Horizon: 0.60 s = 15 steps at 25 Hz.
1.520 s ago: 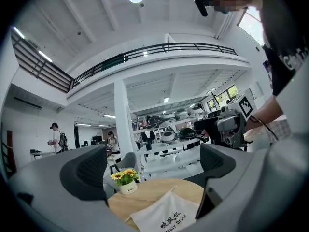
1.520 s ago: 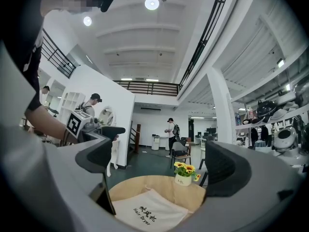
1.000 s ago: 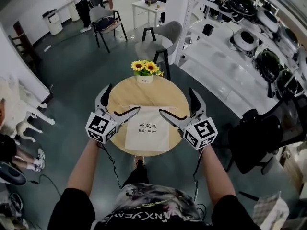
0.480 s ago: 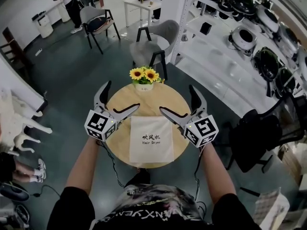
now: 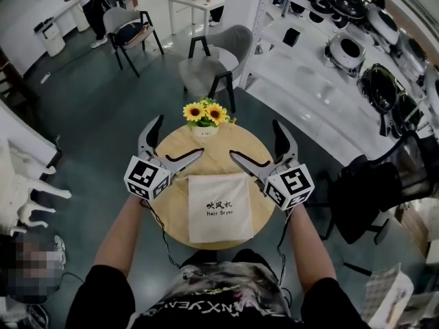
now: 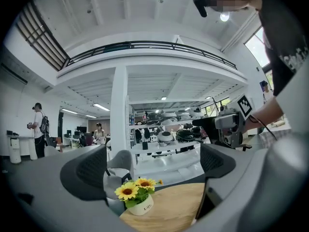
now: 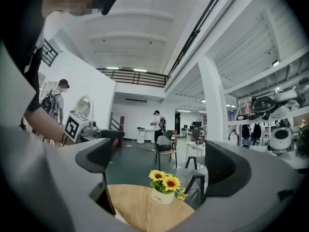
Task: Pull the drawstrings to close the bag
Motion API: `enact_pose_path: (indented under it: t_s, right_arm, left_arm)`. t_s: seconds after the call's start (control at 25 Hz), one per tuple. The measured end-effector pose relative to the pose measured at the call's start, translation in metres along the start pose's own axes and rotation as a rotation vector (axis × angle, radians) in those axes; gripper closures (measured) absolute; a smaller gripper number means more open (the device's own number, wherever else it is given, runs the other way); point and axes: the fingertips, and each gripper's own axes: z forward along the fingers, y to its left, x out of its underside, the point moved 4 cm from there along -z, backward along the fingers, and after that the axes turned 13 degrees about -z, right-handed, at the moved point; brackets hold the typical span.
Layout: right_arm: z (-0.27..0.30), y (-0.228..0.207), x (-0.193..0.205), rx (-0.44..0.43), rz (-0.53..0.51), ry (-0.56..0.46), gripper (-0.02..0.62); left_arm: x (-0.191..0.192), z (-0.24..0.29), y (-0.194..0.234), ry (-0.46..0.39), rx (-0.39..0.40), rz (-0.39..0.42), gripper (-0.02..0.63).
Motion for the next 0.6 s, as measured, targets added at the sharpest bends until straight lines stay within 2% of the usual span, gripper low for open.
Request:
enact_pose_path:
  t_s: [0.28, 0.6]
  right_arm:
    - [0.014, -0.012, 0.010, 0.004, 0.023, 0.005, 0.011]
    - [0.024, -0.042, 0.028, -0.074, 0.030, -0.016, 0.011]
  left_arm:
    - [0.002, 0.013, 0.016, 0.000, -0.030, -0.002, 0.021]
    - [-0.007, 0.032, 0.020, -0.018, -0.126, 0.013, 0.020]
